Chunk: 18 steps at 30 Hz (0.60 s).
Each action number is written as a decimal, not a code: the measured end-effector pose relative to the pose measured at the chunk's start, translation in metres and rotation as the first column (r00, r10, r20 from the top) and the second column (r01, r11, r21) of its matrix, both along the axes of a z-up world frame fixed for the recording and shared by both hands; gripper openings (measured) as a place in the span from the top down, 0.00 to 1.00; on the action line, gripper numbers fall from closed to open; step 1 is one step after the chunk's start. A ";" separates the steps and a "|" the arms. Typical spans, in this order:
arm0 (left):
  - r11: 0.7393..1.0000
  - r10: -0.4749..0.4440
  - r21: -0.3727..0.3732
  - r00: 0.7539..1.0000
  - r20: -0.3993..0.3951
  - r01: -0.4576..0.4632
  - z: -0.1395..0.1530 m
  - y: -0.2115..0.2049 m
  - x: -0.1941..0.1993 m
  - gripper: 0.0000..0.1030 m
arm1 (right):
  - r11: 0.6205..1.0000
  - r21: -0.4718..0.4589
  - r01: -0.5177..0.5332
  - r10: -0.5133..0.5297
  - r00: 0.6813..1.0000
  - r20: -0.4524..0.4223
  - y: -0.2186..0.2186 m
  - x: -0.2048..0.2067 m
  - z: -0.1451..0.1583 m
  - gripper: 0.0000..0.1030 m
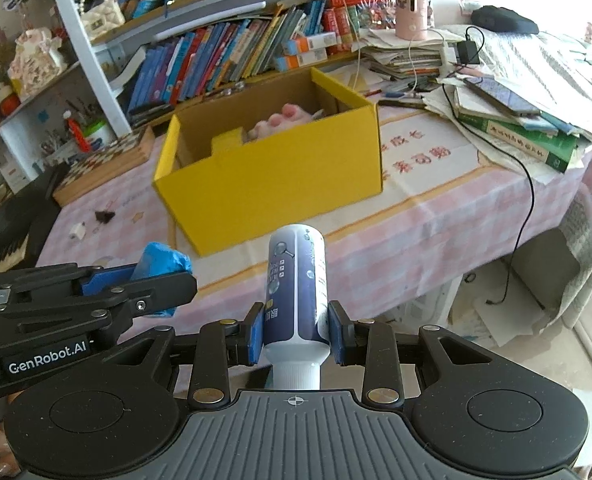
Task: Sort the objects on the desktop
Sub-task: 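Carry the blue cloth with the left gripper while the right carries the bottle over the yellow box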
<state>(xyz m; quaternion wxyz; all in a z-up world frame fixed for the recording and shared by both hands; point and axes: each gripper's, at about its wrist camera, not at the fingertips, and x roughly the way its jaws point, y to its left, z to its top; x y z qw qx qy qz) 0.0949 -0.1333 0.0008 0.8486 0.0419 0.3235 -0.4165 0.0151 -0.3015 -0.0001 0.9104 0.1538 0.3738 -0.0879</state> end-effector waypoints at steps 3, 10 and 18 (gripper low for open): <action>1.000 0.024 -0.008 1.000 0.020 -0.024 0.005 -0.011 0.010 0.75 | 1.000 -0.004 -0.014 0.014 1.000 0.021 -0.013 0.012 0.004 0.68; 0.996 0.085 -0.034 0.991 0.107 -0.082 0.029 -0.038 0.039 0.75 | 0.998 -0.021 -0.065 0.066 0.994 0.092 -0.042 0.046 0.021 0.68; 0.985 0.171 -0.057 0.961 0.216 -0.162 0.056 -0.060 0.073 0.75 | 0.988 -0.069 -0.136 0.147 0.965 0.216 -0.065 0.096 0.057 0.68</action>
